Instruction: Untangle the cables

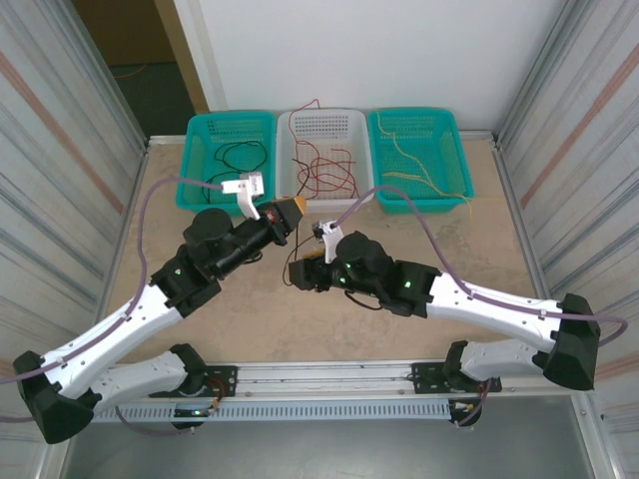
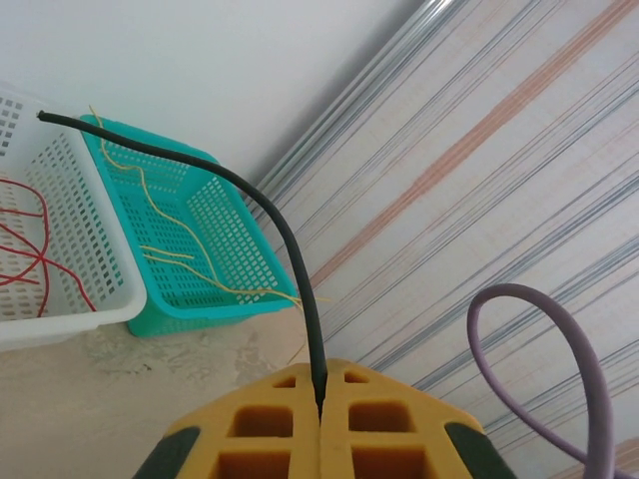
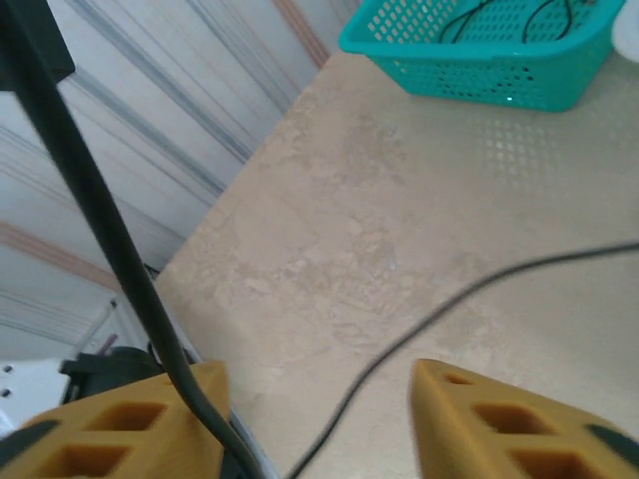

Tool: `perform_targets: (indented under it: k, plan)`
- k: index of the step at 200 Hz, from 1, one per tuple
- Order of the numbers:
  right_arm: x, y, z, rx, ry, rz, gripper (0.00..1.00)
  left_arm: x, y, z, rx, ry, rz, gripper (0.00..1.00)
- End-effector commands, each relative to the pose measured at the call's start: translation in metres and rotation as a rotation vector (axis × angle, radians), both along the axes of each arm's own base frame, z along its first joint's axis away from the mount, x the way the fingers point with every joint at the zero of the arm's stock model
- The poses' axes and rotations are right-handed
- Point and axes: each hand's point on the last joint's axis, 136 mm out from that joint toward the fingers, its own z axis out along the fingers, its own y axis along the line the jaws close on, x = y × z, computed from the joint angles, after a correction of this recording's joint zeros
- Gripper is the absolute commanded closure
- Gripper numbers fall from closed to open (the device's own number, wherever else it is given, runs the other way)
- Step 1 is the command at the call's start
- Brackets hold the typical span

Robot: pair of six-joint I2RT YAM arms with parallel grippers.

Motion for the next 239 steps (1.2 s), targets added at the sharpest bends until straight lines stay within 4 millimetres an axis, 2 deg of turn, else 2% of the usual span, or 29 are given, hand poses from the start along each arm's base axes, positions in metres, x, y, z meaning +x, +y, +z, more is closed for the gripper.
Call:
perform_targets:
  k: [1, 12, 28, 45, 61, 70, 86, 97, 123, 134, 139, 159, 190, 217, 239]
  plan:
    - [-0.004, 0.013, 0.035, 0.086, -0.053, 0.045, 0.63, -0.007, 0.009, 0.032, -0.080, -0.041, 0.005, 1.00]
    - [-0.006, 0.013, 0.034, 0.082, -0.049, 0.048, 0.76, -0.006, 0.011, 0.032, -0.076, -0.043, 0.015, 1.00]
    - [-0.009, 0.012, 0.035, 0.080, -0.047, 0.052, 0.90, -0.005, 0.013, 0.033, -0.071, -0.049, 0.023, 1.00]
    - [-0.013, 0.009, 0.039, 0.087, -0.051, 0.057, 1.00, -0.003, 0.015, 0.032, -0.062, -0.045, 0.034, 1.00]
    - [-0.014, 0.002, 0.049, 0.102, -0.060, 0.043, 1.00, 0.000, 0.017, 0.027, -0.043, -0.037, 0.043, 1.00]
    - [-0.013, -0.004, 0.057, 0.111, -0.071, 0.028, 1.00, 0.001, 0.018, 0.022, -0.024, -0.030, 0.048, 0.89]
    - [-0.011, -0.016, 0.074, 0.119, -0.087, 0.005, 1.00, 0.001, 0.018, 0.011, 0.025, -0.034, 0.036, 0.60]
    - [-0.010, -0.025, 0.088, 0.136, -0.101, -0.006, 1.00, -0.004, 0.014, 0.004, 0.056, -0.051, -0.009, 0.44]
    - [-0.005, -0.049, 0.114, 0.194, -0.109, -0.042, 1.00, -0.033, -0.002, -0.008, 0.050, -0.173, -0.197, 0.24]
    - [-0.001, -0.055, 0.119, 0.235, -0.093, -0.054, 1.00, -0.043, -0.002, -0.011, 0.008, -0.222, -0.236, 0.18]
    - [-0.002, -0.064, 0.130, 0.278, -0.098, -0.060, 1.00, -0.047, -0.001, -0.013, -0.005, -0.236, -0.243, 0.16]
    - [0.002, -0.077, 0.144, 0.362, -0.086, -0.082, 1.00, -0.056, 0.000, -0.016, -0.005, -0.283, -0.273, 0.13]
    - [0.006, -0.089, 0.157, 0.409, -0.092, -0.108, 1.00, -0.072, -0.015, -0.011, 0.041, -0.359, -0.376, 0.14]
    - [0.006, -0.089, 0.156, 0.399, -0.081, -0.104, 1.00, -0.075, -0.030, -0.010, 0.157, -0.403, -0.385, 0.16]
    - [0.007, -0.086, 0.148, 0.372, -0.064, -0.106, 1.00, -0.074, -0.038, -0.011, 0.286, -0.443, -0.348, 0.16]
